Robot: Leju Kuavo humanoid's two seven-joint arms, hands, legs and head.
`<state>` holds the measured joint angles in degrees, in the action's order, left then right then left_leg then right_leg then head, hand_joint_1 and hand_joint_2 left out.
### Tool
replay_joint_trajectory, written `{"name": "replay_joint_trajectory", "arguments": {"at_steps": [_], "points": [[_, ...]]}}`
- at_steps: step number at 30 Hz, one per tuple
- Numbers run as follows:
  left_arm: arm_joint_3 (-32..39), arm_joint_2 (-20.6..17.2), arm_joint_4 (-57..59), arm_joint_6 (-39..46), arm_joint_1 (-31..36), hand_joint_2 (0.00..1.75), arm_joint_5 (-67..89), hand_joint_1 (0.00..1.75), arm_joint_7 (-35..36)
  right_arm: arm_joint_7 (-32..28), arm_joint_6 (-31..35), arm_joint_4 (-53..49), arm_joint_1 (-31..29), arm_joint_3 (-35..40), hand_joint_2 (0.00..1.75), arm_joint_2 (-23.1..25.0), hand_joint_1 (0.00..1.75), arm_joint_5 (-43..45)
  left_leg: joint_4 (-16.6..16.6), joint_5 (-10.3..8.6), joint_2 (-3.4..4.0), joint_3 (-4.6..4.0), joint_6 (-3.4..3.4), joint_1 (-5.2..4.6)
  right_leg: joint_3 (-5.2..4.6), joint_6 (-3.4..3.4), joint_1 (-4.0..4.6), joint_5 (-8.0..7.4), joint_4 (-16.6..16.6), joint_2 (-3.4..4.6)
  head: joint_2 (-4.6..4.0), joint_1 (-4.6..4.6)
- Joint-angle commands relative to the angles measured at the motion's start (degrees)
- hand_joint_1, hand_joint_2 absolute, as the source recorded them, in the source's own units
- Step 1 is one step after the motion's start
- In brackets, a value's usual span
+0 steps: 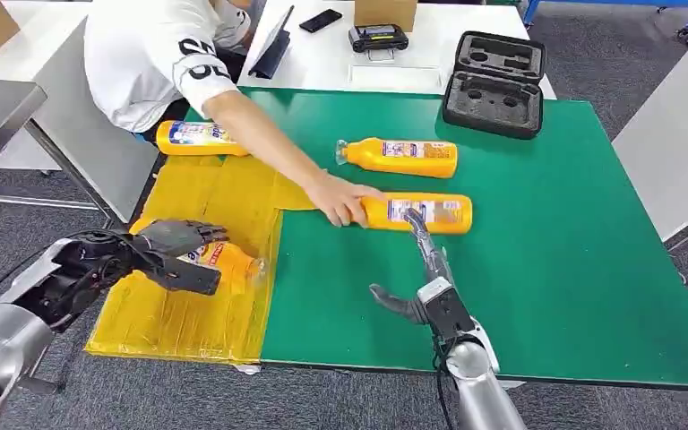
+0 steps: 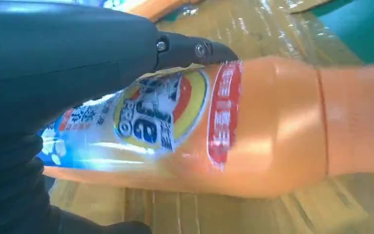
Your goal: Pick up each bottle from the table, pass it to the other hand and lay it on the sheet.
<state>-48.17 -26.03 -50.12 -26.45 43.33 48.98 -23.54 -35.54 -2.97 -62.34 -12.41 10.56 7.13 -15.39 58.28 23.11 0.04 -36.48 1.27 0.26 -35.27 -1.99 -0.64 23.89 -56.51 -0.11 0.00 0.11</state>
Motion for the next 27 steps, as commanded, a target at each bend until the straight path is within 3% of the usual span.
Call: {"name": "replay_joint_trajectory", "arguments": {"at_steps": [1,7,9,11,18,19,21,22,23,24,26,27], "points": [[2.6,-4.8,-11.7,-5.4,1.8,1.75,-9.0,0.00,-3.2,0.5,-0.2,3.9,-3.2,0.0,1.75,-0.6,0.00,0.7,0.1,0.09,0.03,0.06,-0.04,0.07,0.07,0.05,0.07,0.05,0.0,0.04,0.00,0.02],[5.1,-3.6,-14.1,-5.0,0.2,1.75,-12.0,0.00,-3.9,0.5,-0.1,3.2,-2.4,-0.1,1.75,-0.7,0.00,0.8,0.0,0.05,-0.02,0.09,-0.03,0.01,0.11,0.04,0.01,0.04,0.0,-0.01,0.00,0.00],[7.8,-0.6,-13.9,-0.9,-1.0,1.75,-12.4,0.00,-5.8,0.7,-0.2,2.8,-2.1,-0.4,1.75,-0.5,0.00,0.8,0.0,0.06,-0.02,0.15,-0.03,0.01,0.17,0.04,0.02,0.05,0.0,0.00,0.00,0.02],[11.9,5.0,-13.2,5.0,-3.4,1.75,-11.9,0.00,-9.0,1.1,-0.7,2.0,-1.3,-1.0,1.75,-0.1,0.00,0.2,-0.1,0.03,-0.12,0.15,-0.02,-0.01,0.17,0.02,0.00,0.06,0.1,-0.10,0.00,0.02],[16.1,7.7,-14.1,8.5,-7.2,1.75,-15.4,0.00,-12.6,1.2,-0.4,-1.8,2.4,-2.2,1.75,-0.2,0.00,-1.0,0.0,0.13,-0.11,0.33,-0.03,0.01,0.35,0.04,0.01,0.12,0.1,-0.08,0.00,0.02],[21.3,10.7,-16.2,10.9,-11.3,1.75,-17.8,0.00,-13.2,1.7,0.0,-3.9,3.5,-3.1,1.75,-0.1,0.00,-2.0,-0.1,0.16,-0.19,0.42,-0.04,0.00,0.47,0.05,0.01,0.17,0.1,-0.13,0.00,0.00],[21.2,11.4,-18.1,12.0,-13.7,1.75,-17.2,0.00,-12.7,2.3,-0.3,-5.4,4.1,-3.5,1.75,-0.1,0.00,-2.5,-0.1,0.06,-0.11,0.25,-0.02,-0.09,0.24,0.02,-0.08,0.09,0.1,-0.09,0.00,0.00],[24.1,13.5,-19.3,15.5,-15.7,1.75,-18.0,0.00,-12.2,2.8,0.0,-6.5,4.6,-3.9,1.75,0.0,0.00,-3.2,-0.1,0.19,-0.15,0.53,-0.05,-0.05,0.55,0.06,-0.03,0.21,0.2,-0.12,0.00,-0.02],[28.9,17.9,-21.7,21.3,-19.3,1.75,-19.1,0.00,-10.0,3.5,0.5,-8.7,5.5,-4.4,1.75,0.1,0.00,-4.5,-0.1,0.10,-0.17,0.37,-0.03,-0.08,0.37,0.03,-0.07,0.15,0.1,-0.15,0.00,0.00],[29.6,19.2,-23.8,22.8,-21.6,1.75,-19.3,0.00,-9.4,4.1,0.4,-10.3,6.0,-4.5,1.75,0.0,0.00,-5.2,-0.1,0.16,-0.23,0.49,-0.04,-0.08,0.54,0.04,-0.06,0.21,0.2,-0.22,0.00,0.00],[29.1,19.3,-25.0,23.4,-22.4,1.75,-19.0,0.00,-8.9,4.7,0.1,-11.2,6.2,-4.7,1.75,-0.1,0.00,-5.3,-0.2,0.20,-0.17,0.64,-0.02,-0.09,0.67,0.03,-0.06,0.22,0.3,-0.15,0.00,-0.07],[29.1,19.3,-25.0,23.4,-22.4,1.75,-19.0,0.00,-8.9,4.7,0.1,-11.2,6.2,-4.7,1.75,-0.1,0.00,-5.3,-0.1,0.15,-0.11,0.30,0.00,-0.16,0.29,0.00,-0.11,0.14,0.1,-0.09,0.00,-0.02]]}}
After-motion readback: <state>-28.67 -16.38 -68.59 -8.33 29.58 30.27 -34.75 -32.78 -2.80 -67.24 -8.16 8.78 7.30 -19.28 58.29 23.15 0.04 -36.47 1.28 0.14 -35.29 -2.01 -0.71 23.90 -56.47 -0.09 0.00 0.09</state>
